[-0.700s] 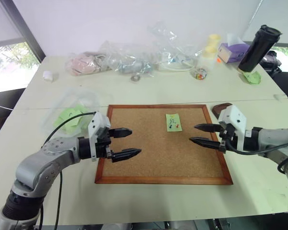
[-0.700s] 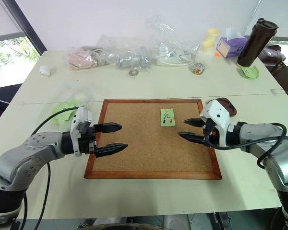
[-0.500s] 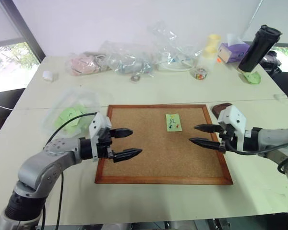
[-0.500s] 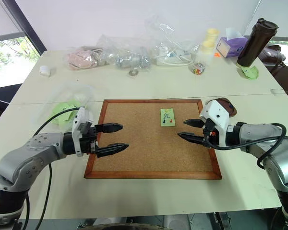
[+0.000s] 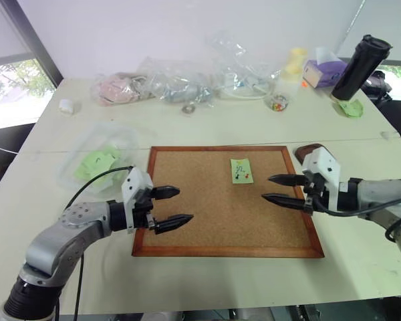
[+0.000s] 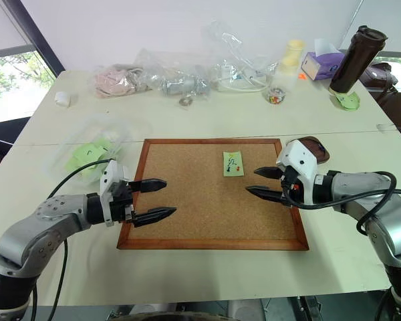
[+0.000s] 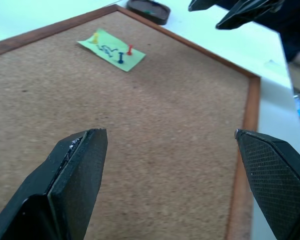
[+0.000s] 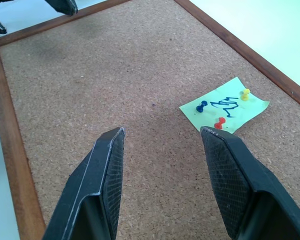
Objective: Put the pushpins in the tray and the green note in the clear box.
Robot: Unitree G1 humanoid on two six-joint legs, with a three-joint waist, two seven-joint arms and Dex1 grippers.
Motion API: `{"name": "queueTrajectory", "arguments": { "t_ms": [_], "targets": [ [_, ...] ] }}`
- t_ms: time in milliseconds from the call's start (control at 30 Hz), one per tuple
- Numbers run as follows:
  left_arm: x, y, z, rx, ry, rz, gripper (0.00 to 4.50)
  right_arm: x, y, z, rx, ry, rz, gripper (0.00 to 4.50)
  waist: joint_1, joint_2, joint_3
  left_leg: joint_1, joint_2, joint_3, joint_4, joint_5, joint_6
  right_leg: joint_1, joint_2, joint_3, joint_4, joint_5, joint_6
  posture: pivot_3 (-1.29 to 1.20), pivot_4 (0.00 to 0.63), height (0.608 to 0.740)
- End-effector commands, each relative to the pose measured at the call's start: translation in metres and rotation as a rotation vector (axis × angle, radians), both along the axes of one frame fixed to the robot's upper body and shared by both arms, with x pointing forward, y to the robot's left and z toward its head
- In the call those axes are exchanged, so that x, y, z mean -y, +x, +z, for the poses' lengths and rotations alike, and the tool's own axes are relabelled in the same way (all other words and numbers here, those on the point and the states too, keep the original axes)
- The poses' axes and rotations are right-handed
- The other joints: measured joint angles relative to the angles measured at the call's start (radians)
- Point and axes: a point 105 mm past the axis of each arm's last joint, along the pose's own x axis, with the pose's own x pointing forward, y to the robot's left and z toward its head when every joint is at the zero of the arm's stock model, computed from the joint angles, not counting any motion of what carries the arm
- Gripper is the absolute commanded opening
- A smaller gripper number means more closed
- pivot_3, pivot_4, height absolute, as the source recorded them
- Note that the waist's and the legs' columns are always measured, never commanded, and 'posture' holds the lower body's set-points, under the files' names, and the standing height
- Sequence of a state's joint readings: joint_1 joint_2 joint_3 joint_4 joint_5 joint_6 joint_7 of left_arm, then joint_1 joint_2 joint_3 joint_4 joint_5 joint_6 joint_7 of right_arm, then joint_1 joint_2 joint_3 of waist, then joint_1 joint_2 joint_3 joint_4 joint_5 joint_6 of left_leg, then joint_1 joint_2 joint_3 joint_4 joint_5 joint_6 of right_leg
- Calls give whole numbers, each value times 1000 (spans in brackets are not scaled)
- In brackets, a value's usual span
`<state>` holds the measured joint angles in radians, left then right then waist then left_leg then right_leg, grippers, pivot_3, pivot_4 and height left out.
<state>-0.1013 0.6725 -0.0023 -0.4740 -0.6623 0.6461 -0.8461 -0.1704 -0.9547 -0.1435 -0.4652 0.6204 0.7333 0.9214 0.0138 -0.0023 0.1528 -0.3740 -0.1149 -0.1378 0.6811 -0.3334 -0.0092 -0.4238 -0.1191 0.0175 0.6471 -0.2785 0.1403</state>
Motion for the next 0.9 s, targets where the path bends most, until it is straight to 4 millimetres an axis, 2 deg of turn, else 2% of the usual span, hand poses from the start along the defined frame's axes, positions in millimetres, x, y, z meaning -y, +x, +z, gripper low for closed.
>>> {"name": "queueTrajectory", "arguments": {
  "t_ms": [33, 300, 400, 433, 467, 633, 667, 767, 900],
  "targets": [
    [-5, 0, 11, 69, 16, 3, 4471, -6, 1, 8, 41, 7, 39, 2478, 0, 0, 0, 0, 0, 0, 0, 0, 0, 0, 0, 0, 0, 0, 0, 0, 150, 740],
    [2, 11, 3, 151, 63, 11, 4471, -12, 5, 9, 62, 23, 38, 2478, 2, 0, 0, 0, 0, 0, 0, 0, 0, 0, 0, 0, 0, 0, 0, 0, 150, 740],
    [9, 12, 3, 171, 54, -1, 3688, -13, 6, 9, 65, 21, 48, 2478, 1, 0, 0, 0, 0, 0, 0, 0, 0, 0, 0, 0, 0, 0, 0, 0, 150, 740],
    [11, 13, 1, 180, 57, -6, 3295, -12, 8, 9, 73, 18, 43, 2478, 0, 0, 0, 0, 0, 0, 0, 0, 0, 0, 0, 0, 0, 0, 0, 0, 150, 740],
    [13, 14, -1, 187, 62, -7, 2694, -11, 10, 9, 79, 18, 35, 2478, 0, 0, 0, 0, 0, 0, 0, 0, 0, 0, 0, 0, 0, 0, 0, 0, 150, 740],
    [23, 20, -13, 184, 52, -8, 258, -19, 19, 10, 96, 37, 37, 2478, 0, 0, 0, 0, 0, 0, 0, 0, 0, 0, 0, -1, 0, 0, 0, 0, 150, 740],
    [25, 20, -18, 178, 53, -15, 22, -20, 23, 9, 103, 32, 32, 2478, 0, 0, 0, 0, 0, 0, 0, 0, 0, 0, 0, -1, 0, 0, 0, 0, 150, 740],
    [31, 23, -37, 180, 101, -30, 22, -20, 43, 7, 121, 19, -31, 2478, -1, 0, 0, 0, 0, 0, 0, 0, 0, 0, 0, -1, 0, 0, 0, 0, 150, 740],
    [35, 32, -50, 174, 114, -4, 22, -24, 64, 6, 105, 47, -101, 2478, 1, 0, 0, -1, 0, 0, 0, 0, 0, -1, 0, -1, 0, 0, 0, 0, 150, 740]
  ]
}}
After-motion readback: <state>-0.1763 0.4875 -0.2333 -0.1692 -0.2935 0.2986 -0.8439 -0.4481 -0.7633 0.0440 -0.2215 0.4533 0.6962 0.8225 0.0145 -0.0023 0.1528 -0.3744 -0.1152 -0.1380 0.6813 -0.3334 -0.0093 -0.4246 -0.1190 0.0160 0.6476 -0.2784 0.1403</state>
